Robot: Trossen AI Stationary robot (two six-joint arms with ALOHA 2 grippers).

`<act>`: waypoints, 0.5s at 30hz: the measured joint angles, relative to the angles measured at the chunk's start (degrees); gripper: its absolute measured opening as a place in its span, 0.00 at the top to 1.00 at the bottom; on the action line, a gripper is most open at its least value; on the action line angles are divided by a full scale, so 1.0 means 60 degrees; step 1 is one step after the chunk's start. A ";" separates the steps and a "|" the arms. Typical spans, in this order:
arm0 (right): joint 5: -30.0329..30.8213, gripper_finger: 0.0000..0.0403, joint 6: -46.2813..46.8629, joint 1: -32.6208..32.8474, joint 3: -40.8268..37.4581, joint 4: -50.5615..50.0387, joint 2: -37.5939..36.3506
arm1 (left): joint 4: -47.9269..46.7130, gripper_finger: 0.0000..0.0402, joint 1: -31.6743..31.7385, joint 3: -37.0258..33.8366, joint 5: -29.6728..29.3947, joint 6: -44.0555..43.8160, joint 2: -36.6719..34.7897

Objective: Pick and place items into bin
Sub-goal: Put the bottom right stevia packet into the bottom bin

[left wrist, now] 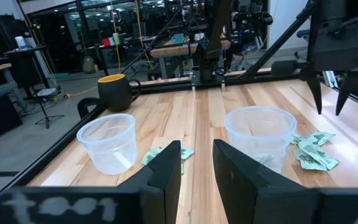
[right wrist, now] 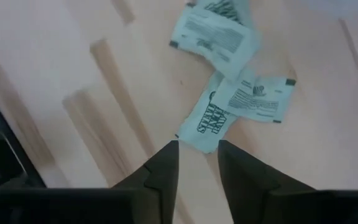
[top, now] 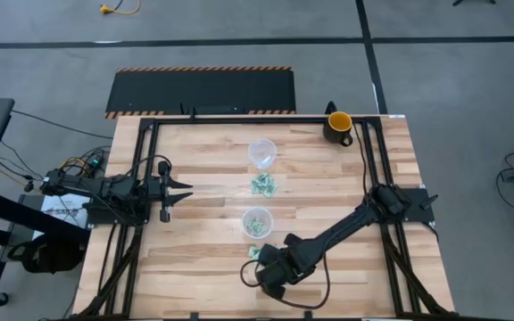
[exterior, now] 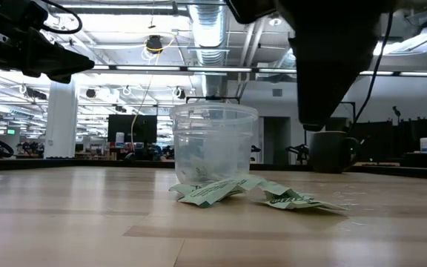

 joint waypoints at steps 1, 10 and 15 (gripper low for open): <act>0.0001 0.71 0.0446 -0.0031 0.0000 0.0039 0.0000 | -0.0003 0.79 -0.0003 0.0004 -0.0001 0.0000 -0.0001; -0.0215 0.56 0.2064 -0.0120 0.0000 0.0262 0.0000 | -0.0003 0.79 0.0000 0.0000 -0.0003 0.0000 0.0000; -0.0189 0.49 0.2484 0.0031 0.0000 0.0345 0.0000 | -0.0001 0.79 -0.0002 0.0001 -0.0002 0.0000 -0.0001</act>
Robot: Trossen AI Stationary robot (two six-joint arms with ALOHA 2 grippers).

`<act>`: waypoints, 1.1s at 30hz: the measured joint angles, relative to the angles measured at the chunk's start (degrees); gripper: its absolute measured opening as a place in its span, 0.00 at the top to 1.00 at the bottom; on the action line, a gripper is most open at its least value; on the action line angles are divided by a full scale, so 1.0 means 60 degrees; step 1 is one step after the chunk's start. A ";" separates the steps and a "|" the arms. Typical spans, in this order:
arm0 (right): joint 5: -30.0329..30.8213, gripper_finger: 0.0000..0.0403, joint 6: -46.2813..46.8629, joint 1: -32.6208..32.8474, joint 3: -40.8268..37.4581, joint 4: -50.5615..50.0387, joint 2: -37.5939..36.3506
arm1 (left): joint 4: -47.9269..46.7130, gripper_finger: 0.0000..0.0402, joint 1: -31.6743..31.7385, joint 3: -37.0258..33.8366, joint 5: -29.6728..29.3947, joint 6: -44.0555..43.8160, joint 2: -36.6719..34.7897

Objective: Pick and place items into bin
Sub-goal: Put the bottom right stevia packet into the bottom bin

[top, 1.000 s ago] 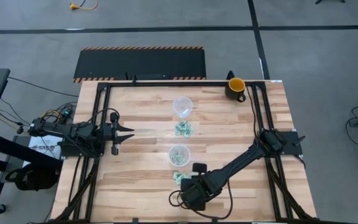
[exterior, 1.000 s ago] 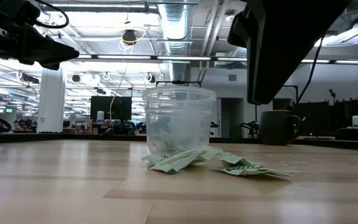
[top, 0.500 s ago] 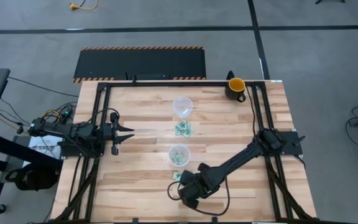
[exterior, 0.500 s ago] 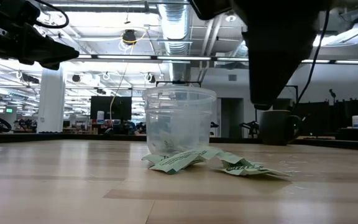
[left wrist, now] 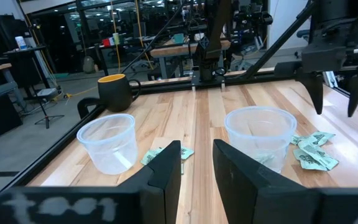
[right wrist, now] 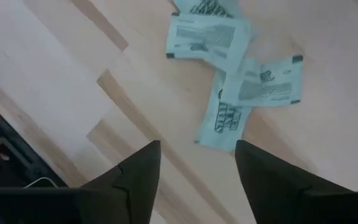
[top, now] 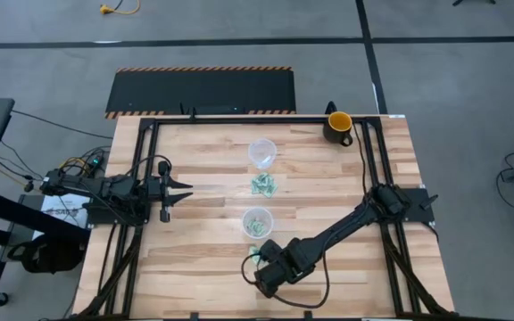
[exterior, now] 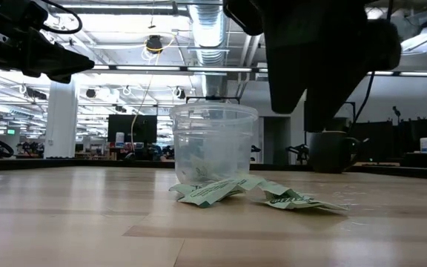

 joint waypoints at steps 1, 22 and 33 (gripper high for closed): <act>0.0028 0.48 0.0067 0.0040 -0.0007 0.0002 0.0000 | 0.0001 0.79 -0.0002 -0.0001 0.0002 0.0000 -0.0001; 0.0527 0.46 0.0411 0.0073 -0.1252 0.1217 0.0011 | 0.0001 0.79 0.0000 0.0001 0.0000 0.0000 -0.0002; 0.0602 0.46 0.0315 0.0057 -0.1257 0.1265 0.0011 | 0.0001 0.79 -0.0001 0.0001 -0.0001 0.0000 -0.0002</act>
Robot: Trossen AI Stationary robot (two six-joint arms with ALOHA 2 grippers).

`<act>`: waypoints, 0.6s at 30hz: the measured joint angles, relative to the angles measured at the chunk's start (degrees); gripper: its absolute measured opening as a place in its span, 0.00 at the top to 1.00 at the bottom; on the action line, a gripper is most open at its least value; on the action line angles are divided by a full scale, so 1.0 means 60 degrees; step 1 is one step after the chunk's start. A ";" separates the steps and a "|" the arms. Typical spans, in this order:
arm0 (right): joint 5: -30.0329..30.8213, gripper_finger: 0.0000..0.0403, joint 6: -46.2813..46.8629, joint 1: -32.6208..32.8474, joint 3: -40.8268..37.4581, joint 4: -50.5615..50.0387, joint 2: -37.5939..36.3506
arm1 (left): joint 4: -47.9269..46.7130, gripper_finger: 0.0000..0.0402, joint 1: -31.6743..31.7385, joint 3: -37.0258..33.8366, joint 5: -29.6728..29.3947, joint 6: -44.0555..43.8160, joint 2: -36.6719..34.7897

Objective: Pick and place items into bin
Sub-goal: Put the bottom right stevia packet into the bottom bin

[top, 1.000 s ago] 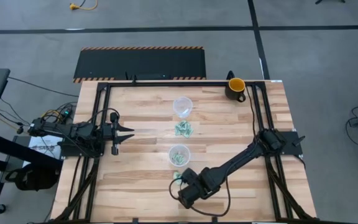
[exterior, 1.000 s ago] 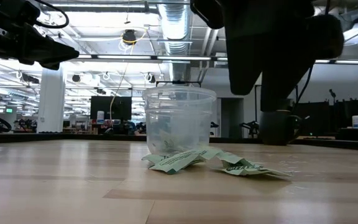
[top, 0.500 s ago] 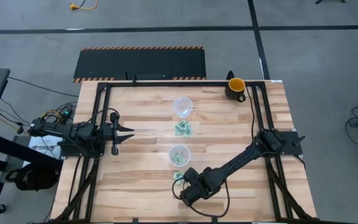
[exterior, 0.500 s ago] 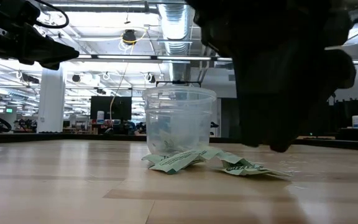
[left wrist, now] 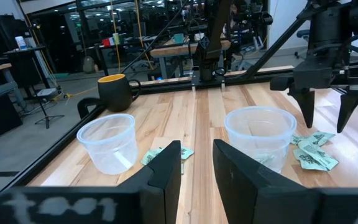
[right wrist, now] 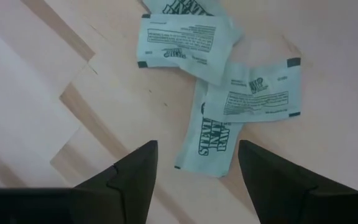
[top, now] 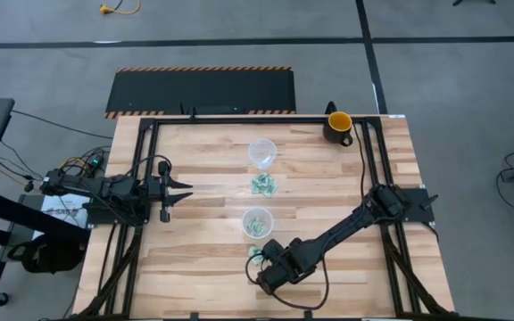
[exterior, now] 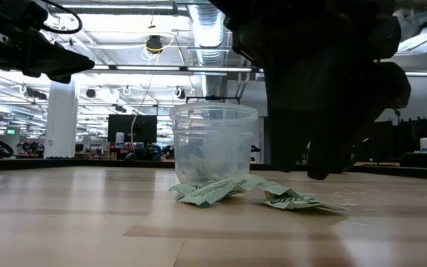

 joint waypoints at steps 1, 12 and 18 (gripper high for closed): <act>0.0035 0.46 -0.0002 0.0000 0.0000 -0.0006 0.0000 | -0.0002 0.79 0.0002 -0.0002 -0.0001 0.0000 0.0000; 0.0175 0.47 -0.0004 0.0002 0.0025 0.0009 0.0191 | 0.0000 0.79 0.0001 -0.0001 -0.0001 0.0000 0.0000; -0.0219 0.49 -0.0331 0.0004 0.0051 -0.0049 0.0689 | 0.0000 0.79 0.0000 -0.0001 0.0001 0.0000 0.0000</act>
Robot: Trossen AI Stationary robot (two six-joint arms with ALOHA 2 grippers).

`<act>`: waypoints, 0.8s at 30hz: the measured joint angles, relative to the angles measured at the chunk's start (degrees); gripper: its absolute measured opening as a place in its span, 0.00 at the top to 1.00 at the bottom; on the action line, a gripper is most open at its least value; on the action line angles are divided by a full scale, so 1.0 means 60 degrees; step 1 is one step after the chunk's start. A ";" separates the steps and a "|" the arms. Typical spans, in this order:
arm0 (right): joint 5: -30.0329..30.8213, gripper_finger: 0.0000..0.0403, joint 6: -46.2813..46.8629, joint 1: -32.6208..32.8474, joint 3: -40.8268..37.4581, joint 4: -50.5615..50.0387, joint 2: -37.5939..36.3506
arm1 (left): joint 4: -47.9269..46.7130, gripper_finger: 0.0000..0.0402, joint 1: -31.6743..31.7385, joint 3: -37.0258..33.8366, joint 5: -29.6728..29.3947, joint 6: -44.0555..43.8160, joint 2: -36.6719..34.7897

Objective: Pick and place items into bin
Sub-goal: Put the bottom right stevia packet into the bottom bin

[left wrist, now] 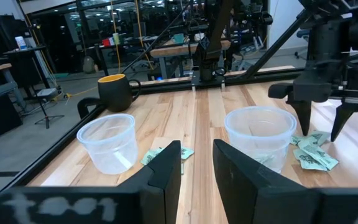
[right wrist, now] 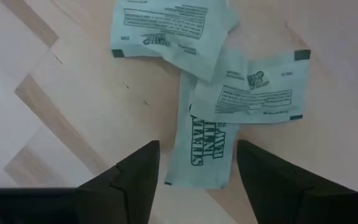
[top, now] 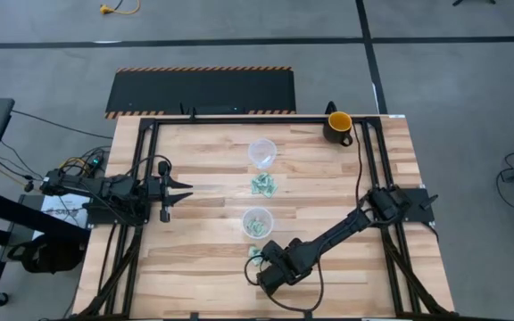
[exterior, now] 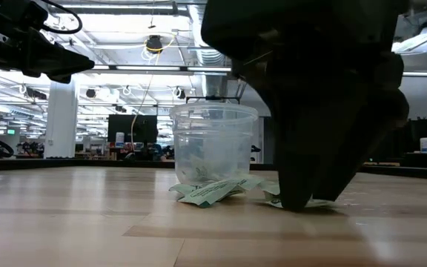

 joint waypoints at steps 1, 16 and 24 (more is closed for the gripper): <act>-0.0011 0.49 0.0000 0.0000 0.0000 -0.0002 0.0019 | 0.0001 0.79 0.0003 0.0001 -0.0002 0.0000 0.0000; -0.0054 0.64 -0.0010 0.0022 0.0124 -0.0310 -0.0004 | 0.0000 0.79 0.0001 0.0003 0.0001 0.0000 0.0000; -0.0302 0.72 -0.0009 0.0037 0.0127 -0.0262 0.0000 | 0.0001 0.79 0.0003 0.0001 0.0001 0.0000 0.0000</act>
